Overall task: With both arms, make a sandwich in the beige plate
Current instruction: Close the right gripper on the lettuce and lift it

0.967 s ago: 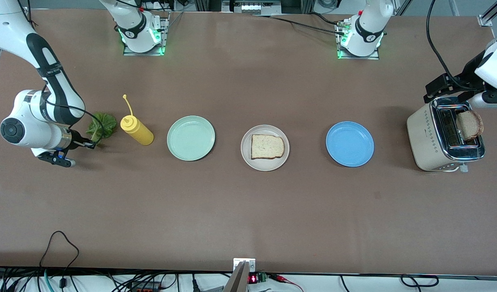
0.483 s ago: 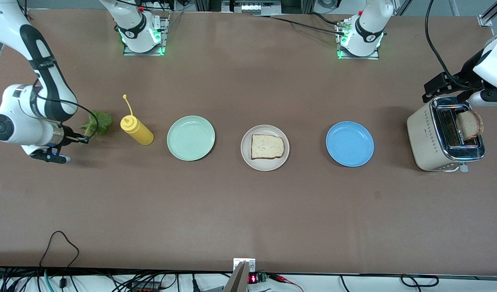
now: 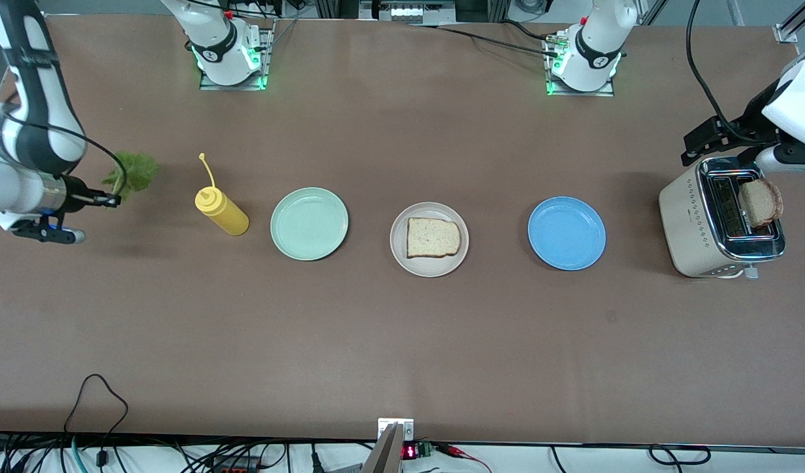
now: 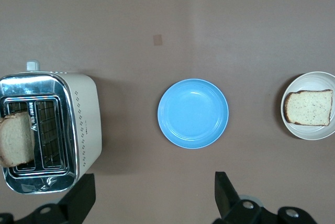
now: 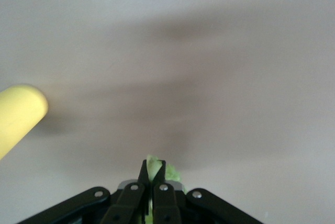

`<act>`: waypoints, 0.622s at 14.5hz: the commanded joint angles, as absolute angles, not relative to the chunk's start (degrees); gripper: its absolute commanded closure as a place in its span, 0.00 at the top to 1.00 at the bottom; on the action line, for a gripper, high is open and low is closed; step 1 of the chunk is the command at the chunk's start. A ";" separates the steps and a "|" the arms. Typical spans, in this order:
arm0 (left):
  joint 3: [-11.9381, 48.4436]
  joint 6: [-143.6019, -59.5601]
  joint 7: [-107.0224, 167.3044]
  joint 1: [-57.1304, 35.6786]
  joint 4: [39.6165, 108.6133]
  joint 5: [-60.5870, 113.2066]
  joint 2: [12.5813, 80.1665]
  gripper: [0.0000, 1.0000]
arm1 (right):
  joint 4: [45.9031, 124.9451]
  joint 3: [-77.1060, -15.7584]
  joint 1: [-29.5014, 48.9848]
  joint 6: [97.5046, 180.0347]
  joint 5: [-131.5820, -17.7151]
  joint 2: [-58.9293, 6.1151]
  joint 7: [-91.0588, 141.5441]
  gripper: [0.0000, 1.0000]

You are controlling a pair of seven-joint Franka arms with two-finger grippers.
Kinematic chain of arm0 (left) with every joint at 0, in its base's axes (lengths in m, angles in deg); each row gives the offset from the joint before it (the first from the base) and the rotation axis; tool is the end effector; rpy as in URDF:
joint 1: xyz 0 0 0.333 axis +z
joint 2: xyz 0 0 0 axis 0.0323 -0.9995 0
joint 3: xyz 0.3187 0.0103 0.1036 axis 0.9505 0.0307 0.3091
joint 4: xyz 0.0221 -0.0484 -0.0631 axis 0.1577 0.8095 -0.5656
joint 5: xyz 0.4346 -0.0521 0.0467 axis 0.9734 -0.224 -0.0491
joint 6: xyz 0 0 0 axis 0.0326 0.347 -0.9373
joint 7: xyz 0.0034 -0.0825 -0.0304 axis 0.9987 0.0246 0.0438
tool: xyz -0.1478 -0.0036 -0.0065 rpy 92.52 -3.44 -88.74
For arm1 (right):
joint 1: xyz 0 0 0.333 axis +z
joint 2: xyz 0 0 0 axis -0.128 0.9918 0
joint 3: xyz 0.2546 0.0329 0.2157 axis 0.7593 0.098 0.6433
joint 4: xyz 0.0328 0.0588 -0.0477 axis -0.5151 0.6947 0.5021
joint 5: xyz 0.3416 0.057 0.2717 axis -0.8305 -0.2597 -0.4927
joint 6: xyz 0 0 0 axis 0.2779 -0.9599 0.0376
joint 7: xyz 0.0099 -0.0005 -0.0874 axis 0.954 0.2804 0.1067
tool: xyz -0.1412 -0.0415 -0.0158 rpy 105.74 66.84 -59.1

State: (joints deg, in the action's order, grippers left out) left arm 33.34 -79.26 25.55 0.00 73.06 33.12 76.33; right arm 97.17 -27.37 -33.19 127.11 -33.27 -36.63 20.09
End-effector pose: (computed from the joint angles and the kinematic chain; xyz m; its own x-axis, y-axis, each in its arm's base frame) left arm 0.5830 -0.0196 0.5773 0.9999 0.0128 0.0063 0.0126 -0.9993 0.0340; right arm 0.5788 -0.1370 0.3023 0.9257 -0.1710 -0.3374 -0.1778 -0.9840 0.0111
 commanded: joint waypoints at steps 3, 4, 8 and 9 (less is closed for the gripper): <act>34.21 -78.64 25.27 -0.88 72.05 33.89 76.30 1.00 | 90.48 -27.10 -31.36 112.03 -39.73 -41.96 19.08 0.00; 34.03 -78.64 25.62 -0.71 72.14 33.98 76.30 1.00 | 88.99 -27.10 -30.65 110.61 -41.30 -41.87 15.41 0.00; 33.94 -78.55 25.10 0.61 72.31 34.07 76.21 1.00 | 88.36 -21.58 -26.62 112.61 -46.85 -41.70 -3.37 0.00; 33.94 -78.72 25.01 0.61 72.31 34.07 76.21 1.00 | 88.36 -19.56 -25.56 114.27 -47.46 -41.52 -8.48 0.00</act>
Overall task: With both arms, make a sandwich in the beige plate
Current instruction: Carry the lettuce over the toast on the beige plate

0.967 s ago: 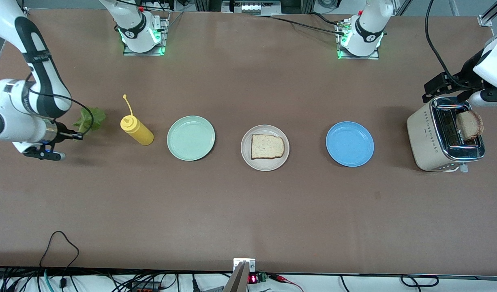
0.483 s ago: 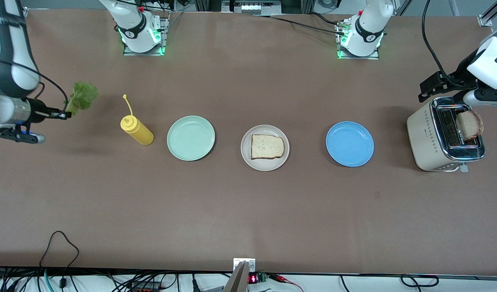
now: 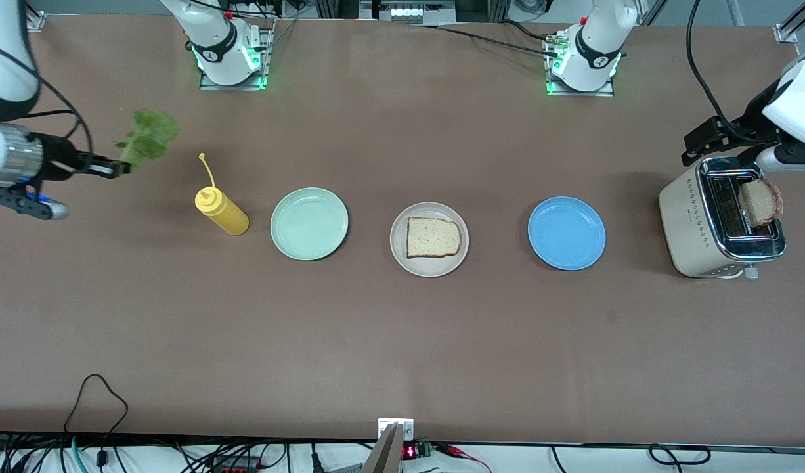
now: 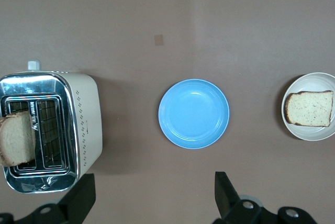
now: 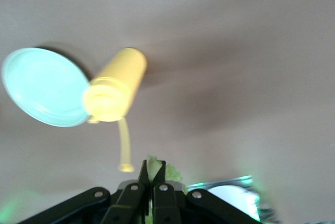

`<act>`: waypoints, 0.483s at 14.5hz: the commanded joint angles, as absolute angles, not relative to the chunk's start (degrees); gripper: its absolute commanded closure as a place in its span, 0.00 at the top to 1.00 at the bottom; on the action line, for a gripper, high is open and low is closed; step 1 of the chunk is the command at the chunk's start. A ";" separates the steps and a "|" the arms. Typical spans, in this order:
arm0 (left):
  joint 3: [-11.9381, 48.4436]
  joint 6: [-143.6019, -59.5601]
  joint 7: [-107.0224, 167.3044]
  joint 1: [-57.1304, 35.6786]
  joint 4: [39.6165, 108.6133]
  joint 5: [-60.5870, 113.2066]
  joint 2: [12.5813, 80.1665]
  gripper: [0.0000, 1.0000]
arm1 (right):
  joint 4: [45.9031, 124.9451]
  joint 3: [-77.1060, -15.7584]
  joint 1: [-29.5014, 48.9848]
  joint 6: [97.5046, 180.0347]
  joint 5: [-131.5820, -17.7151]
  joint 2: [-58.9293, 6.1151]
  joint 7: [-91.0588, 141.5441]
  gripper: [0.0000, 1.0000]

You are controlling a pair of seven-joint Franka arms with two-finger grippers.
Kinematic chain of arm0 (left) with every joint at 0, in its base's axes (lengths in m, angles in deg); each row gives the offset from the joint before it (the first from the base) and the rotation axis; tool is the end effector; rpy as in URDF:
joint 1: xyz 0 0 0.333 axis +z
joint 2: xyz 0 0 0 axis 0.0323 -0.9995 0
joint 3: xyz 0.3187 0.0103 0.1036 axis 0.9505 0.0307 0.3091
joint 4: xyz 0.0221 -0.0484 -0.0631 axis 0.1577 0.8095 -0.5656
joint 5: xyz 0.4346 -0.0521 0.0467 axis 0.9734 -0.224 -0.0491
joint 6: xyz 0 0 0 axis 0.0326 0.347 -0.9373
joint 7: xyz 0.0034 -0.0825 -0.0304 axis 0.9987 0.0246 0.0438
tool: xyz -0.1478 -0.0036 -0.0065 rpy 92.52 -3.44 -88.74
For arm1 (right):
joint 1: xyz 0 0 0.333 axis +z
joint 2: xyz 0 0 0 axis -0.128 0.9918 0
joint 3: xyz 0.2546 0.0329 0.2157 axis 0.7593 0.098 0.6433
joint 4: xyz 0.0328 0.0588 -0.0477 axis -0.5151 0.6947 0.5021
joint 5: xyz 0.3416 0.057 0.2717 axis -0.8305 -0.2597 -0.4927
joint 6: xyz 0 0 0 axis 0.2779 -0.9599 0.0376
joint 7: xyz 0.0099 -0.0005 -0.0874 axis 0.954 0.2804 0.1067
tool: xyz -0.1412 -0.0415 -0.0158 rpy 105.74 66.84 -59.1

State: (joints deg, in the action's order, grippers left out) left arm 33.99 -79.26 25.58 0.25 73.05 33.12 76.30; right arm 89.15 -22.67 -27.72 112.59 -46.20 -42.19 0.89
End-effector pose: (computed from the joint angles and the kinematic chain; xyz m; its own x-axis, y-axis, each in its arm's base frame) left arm 0.5834 -0.0102 0.5771 0.9996 0.0290 0.0059 0.0288 -0.9990 0.0349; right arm 0.5904 -0.0042 0.4184 0.8537 -0.3420 -0.3926 -0.3926 -0.9181 -0.0539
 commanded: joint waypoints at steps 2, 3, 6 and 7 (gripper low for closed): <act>33.77 -78.55 25.01 0.61 72.31 34.16 76.21 1.00 | 88.44 -16.82 -22.23 118.75 -48.70 -40.39 -19.02 0.00; 33.77 -78.55 25.01 0.61 72.31 34.07 76.21 1.00 | 88.44 -16.55 -20.04 121.04 -48.70 -39.51 -23.95 0.00; 33.77 -78.55 25.01 0.70 72.31 34.07 76.21 1.00 | 88.44 -16.11 -13.36 129.38 -48.88 -36.17 -38.10 0.00; 33.77 -78.55 25.01 0.70 72.31 34.07 76.21 1.00 | 88.44 -16.20 -11.33 132.37 -49.75 -34.77 -43.02 0.00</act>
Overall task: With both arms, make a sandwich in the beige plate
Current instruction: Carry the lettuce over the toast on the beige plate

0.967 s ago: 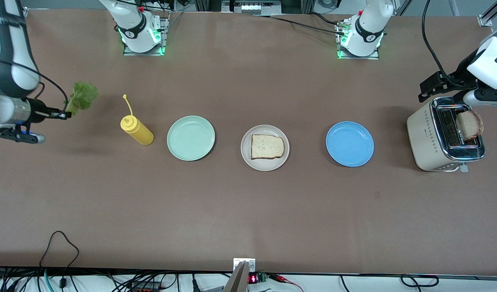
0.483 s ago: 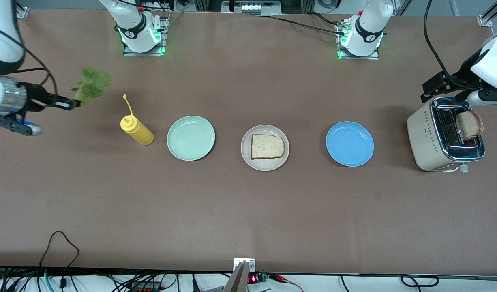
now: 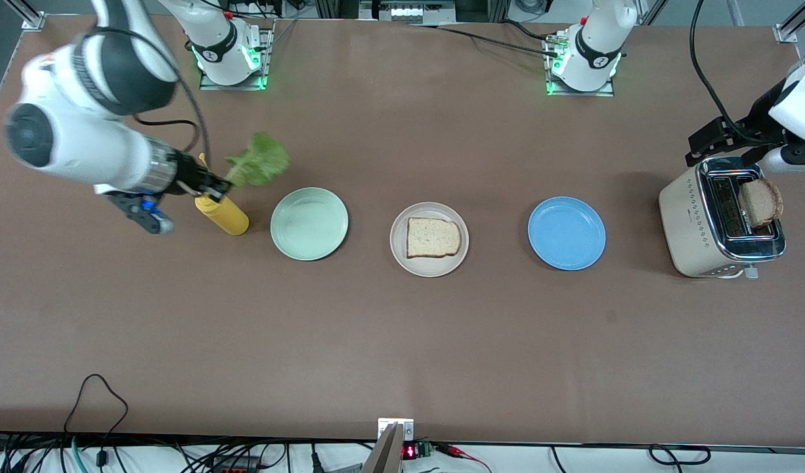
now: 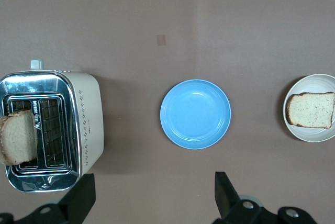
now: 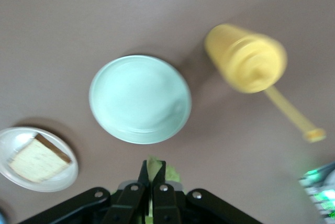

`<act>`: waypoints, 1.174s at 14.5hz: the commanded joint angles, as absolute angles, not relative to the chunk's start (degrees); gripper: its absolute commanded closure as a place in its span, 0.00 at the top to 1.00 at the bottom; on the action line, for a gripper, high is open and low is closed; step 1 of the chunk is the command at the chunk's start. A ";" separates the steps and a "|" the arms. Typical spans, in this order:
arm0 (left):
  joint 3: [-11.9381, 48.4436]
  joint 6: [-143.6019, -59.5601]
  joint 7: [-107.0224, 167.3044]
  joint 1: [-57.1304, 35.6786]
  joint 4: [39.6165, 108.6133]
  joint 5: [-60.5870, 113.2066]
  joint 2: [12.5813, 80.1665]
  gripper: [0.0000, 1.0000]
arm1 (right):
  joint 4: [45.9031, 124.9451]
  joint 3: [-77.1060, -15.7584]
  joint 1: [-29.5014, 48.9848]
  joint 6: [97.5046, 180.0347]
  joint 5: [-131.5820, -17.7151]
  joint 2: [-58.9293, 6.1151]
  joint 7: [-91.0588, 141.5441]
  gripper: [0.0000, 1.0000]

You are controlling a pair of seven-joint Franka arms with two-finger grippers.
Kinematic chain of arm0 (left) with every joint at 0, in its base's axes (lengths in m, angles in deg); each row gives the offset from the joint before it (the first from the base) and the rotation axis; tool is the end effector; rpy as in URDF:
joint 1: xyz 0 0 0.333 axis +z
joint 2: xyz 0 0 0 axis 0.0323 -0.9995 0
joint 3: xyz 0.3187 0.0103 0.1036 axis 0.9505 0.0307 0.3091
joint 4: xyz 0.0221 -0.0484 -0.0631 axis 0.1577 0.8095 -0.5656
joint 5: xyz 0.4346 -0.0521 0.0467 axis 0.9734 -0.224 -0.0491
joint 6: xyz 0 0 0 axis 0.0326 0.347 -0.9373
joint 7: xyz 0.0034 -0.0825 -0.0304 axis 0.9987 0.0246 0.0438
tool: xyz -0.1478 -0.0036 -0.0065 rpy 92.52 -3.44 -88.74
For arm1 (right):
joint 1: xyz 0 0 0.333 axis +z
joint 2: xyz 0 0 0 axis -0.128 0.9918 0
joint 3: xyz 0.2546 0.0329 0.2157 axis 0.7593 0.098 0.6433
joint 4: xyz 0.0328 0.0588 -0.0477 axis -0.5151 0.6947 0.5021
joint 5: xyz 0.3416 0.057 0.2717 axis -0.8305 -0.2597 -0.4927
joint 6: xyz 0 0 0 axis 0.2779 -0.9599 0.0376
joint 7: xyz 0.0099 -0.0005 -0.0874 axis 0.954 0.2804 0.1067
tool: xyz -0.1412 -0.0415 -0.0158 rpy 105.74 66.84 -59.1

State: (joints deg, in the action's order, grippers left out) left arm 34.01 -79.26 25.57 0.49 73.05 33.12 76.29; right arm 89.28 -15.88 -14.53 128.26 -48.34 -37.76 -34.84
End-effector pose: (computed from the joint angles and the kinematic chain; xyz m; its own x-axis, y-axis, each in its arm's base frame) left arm 0.5835 -0.0076 0.5770 0.9994 0.0334 0.0057 0.0332 -0.9988 0.0349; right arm 0.6050 0.2079 0.3919 0.7234 -0.6206 -0.3025 -0.6546 -0.7559 -0.0146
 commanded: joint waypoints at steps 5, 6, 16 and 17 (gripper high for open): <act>33.85 -78.55 25.36 0.70 72.23 34.16 75.51 1.00 | 88.36 -16.20 -2.80 148.45 -51.34 -28.44 -61.49 0.00; 34.11 -78.55 25.45 0.70 72.31 34.16 75.42 1.00 | 88.36 -16.20 -1.05 152.05 -51.16 -26.42 -65.62 0.00; 34.29 -79.08 25.54 4.56 69.25 34.07 70.77 1.00 | 83.54 -16.20 9.51 169.75 -50.99 -13.76 -83.92 0.00; 34.21 -78.99 25.19 5.43 68.19 34.16 69.89 1.00 | 81.87 -16.20 10.13 171.14 -50.99 -12.10 -85.33 0.00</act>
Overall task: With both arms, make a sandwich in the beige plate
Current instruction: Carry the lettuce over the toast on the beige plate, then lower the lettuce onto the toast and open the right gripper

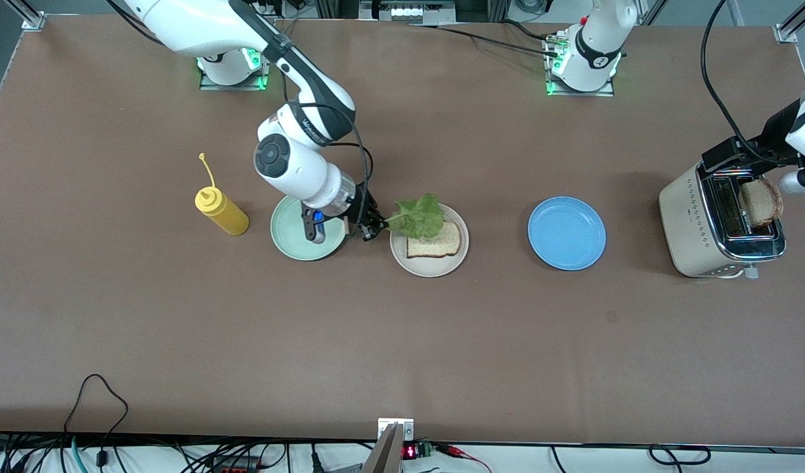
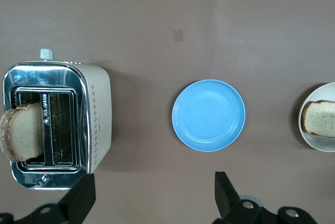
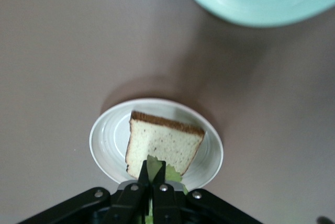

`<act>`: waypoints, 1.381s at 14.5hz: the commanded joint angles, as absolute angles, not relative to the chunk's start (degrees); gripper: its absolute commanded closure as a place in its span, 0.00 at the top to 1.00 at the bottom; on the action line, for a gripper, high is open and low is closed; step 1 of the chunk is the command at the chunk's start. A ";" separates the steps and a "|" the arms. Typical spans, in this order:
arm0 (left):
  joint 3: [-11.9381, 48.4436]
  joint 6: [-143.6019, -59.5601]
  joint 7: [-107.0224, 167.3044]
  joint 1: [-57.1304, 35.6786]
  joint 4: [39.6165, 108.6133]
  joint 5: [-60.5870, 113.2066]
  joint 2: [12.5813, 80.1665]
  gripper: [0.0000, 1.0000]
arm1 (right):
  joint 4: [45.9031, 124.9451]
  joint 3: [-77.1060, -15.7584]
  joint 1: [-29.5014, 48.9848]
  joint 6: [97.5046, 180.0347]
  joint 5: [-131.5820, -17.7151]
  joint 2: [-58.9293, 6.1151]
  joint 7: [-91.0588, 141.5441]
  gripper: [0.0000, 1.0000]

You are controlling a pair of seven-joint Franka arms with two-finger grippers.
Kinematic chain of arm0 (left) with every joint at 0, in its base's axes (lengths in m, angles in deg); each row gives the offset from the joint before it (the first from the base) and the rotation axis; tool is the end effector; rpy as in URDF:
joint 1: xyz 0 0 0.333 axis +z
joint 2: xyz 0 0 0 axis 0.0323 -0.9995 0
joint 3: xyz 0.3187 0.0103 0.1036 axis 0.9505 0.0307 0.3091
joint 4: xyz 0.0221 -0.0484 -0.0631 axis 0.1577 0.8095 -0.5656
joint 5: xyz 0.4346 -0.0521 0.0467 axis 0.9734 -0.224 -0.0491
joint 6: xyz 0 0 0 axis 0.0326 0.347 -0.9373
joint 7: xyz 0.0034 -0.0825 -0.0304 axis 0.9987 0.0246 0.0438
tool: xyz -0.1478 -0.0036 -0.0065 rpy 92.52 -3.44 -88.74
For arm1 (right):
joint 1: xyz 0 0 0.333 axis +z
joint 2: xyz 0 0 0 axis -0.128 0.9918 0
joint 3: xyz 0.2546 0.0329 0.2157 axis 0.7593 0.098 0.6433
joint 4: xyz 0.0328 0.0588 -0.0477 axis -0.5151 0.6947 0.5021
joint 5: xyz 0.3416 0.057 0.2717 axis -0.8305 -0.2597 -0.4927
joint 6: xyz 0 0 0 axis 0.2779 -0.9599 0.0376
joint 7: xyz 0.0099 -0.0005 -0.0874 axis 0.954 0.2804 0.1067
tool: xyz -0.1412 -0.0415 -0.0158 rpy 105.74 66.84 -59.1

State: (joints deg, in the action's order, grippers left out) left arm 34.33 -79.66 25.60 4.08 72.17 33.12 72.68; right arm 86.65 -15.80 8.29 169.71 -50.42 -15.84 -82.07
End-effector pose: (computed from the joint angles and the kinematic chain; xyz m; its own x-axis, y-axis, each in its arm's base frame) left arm 0.5997 0.0340 0.5484 0.9942 0.1021 -0.0350 0.1034 -0.9940 0.0362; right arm 0.5814 0.4699 0.2340 0.2269 -0.8767 -0.4242 -0.9739 -0.2028 -0.1018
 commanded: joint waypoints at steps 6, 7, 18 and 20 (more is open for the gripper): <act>34.12 -78.99 25.45 5.53 67.13 34.07 68.92 1.00 | 80.53 -16.37 13.12 178.36 -50.55 -6.99 -87.10 0.05; 34.12 -78.99 25.45 5.53 66.95 34.16 68.75 1.00 | 80.53 -16.37 13.21 178.45 -50.46 -6.63 -87.10 0.13; 33.85 -78.90 25.45 5.53 66.78 34.07 68.13 1.00 | 81.50 -16.46 10.32 172.59 -47.03 -11.62 -84.83 1.00; 34.03 -78.90 25.27 5.53 66.86 34.16 68.04 1.00 | 81.59 -16.46 7.60 165.31 -47.56 -15.83 -81.24 1.00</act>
